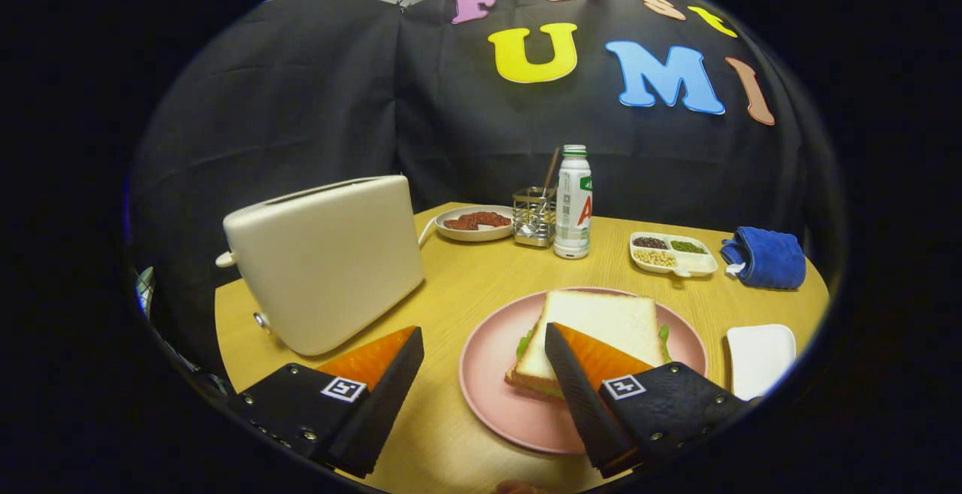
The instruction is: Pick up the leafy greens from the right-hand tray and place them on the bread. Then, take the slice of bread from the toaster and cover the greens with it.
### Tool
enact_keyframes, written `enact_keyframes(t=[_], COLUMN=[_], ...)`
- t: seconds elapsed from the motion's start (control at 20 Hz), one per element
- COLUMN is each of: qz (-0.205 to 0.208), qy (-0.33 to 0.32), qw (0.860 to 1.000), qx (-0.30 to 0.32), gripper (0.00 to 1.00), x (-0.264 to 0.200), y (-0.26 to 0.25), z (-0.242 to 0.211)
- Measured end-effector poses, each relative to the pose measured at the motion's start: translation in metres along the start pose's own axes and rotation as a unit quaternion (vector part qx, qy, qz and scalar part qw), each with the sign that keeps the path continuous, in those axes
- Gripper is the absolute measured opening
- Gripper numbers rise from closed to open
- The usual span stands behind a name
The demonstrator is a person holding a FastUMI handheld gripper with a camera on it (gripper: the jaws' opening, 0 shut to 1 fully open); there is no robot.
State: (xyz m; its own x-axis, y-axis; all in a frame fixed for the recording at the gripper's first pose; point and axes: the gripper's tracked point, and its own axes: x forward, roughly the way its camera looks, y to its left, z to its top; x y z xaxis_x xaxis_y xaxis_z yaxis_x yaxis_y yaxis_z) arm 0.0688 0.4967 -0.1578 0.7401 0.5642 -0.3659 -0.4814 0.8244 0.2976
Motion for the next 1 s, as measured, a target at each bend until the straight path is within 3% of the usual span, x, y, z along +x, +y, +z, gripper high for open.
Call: enact_keyframes(t=[0.2, 0.55, 0.75, 1.0], qz=[0.027, 0.044, 0.022, -0.048], qy=[-0.014, -0.087, -0.117, -0.14], qw=[0.999, 0.995, 0.991, 0.986], qx=[-0.012, -0.032, -0.055, -0.072], gripper=[0.99, 0.98, 0.98, 0.98], x=[-0.006, -0.044, -0.075, -0.121], y=[0.019, 0.02, -0.017, -0.107], z=[0.015, 0.082, 0.112, 0.142])
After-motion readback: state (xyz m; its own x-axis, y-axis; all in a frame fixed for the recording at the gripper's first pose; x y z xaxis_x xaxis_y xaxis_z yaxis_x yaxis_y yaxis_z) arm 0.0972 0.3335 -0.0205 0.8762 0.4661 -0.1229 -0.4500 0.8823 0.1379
